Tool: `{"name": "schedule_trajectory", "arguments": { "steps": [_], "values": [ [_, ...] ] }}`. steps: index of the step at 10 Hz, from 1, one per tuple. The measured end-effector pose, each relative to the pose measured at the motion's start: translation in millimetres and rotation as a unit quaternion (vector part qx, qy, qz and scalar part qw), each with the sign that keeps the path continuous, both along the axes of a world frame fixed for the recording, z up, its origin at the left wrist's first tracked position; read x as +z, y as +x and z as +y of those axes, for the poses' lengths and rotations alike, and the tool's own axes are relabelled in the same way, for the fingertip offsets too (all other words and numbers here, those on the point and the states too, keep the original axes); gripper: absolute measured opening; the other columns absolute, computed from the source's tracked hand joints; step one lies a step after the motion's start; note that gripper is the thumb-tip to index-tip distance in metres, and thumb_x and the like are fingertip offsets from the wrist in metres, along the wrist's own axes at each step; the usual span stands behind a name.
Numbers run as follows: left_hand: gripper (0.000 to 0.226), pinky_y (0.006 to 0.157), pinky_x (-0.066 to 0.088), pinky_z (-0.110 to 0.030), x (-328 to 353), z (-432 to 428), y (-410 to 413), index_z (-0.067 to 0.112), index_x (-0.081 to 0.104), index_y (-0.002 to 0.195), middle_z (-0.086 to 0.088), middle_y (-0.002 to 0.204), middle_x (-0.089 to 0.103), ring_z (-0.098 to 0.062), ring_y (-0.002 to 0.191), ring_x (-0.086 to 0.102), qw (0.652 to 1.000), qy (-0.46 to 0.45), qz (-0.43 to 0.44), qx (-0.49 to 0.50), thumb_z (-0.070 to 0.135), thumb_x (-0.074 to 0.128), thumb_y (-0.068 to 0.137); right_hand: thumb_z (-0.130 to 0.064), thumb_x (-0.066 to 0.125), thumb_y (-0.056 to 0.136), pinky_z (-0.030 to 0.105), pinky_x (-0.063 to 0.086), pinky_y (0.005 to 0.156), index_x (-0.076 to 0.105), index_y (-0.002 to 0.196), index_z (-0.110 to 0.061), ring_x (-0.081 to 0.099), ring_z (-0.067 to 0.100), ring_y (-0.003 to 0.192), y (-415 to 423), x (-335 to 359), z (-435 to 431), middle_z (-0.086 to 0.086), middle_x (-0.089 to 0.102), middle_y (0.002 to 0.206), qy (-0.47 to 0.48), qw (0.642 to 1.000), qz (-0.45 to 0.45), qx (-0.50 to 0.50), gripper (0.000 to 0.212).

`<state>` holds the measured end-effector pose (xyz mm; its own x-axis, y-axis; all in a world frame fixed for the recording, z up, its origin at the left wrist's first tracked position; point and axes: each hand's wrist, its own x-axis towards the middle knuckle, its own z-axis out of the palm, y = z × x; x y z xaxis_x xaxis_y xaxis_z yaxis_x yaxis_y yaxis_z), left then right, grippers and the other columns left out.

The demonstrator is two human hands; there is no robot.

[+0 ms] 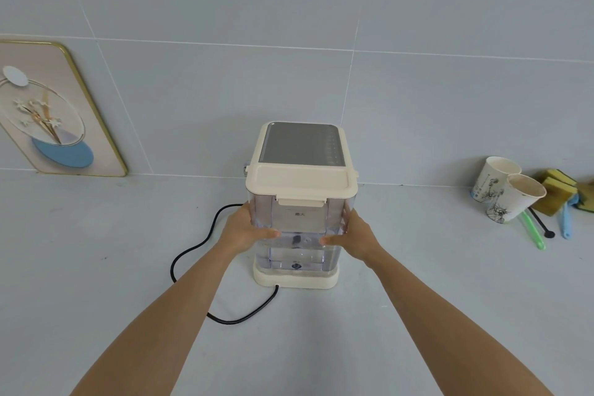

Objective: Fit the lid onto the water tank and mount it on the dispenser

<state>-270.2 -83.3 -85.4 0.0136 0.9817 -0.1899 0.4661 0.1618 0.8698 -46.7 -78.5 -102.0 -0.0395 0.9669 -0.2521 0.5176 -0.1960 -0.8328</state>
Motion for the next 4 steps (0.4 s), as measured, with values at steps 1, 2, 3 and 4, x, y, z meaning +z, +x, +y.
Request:
{"name": "schedule_trajectory", "arguments": {
  "steps": [1,2,3,4],
  "values": [
    [0.087,0.088,0.043,-0.028,1,-6,-1,0.012,0.048,0.128,-0.011,0.124,0.061,-0.026,0.115,0.056,1.000,0.017,0.026,0.000,0.040,0.082,0.054,-0.022,0.074,0.072,0.030,0.037,0.090,0.024,0.137,-0.009,0.042,0.030,0.128,0,5,-3,0.011,0.042,0.142,-0.005,1.000,-0.019,0.002,0.082],
    [0.074,0.086,0.037,-0.023,3,-13,2,0.009,0.039,0.133,-0.008,0.130,0.055,-0.026,0.123,0.049,0.998,0.036,0.054,0.005,0.026,0.077,0.071,-0.025,0.072,0.074,0.029,0.037,0.088,0.015,0.140,-0.009,0.041,0.032,0.127,1,7,-8,0.013,0.040,0.143,0.001,0.999,-0.037,0.011,0.088],
    [0.081,0.086,0.033,-0.023,11,-19,5,0.011,0.025,0.139,-0.005,0.140,0.044,-0.024,0.128,0.043,0.996,0.053,0.066,0.009,0.030,0.072,0.076,-0.028,0.073,0.072,0.036,0.040,0.095,0.001,0.144,-0.012,0.042,0.035,0.128,2,14,-14,0.013,0.037,0.146,0.022,0.998,-0.049,0.022,0.103],
    [0.092,0.085,0.035,-0.026,19,-25,6,0.014,0.022,0.137,0.004,0.130,0.041,-0.024,0.128,0.042,0.994,0.095,0.059,-0.002,0.047,0.072,0.067,-0.034,0.072,0.072,0.041,0.038,0.105,-0.010,0.144,-0.013,0.036,0.032,0.134,1,26,-19,0.009,0.024,0.154,0.080,0.995,-0.039,0.039,0.111]
  ]
}}
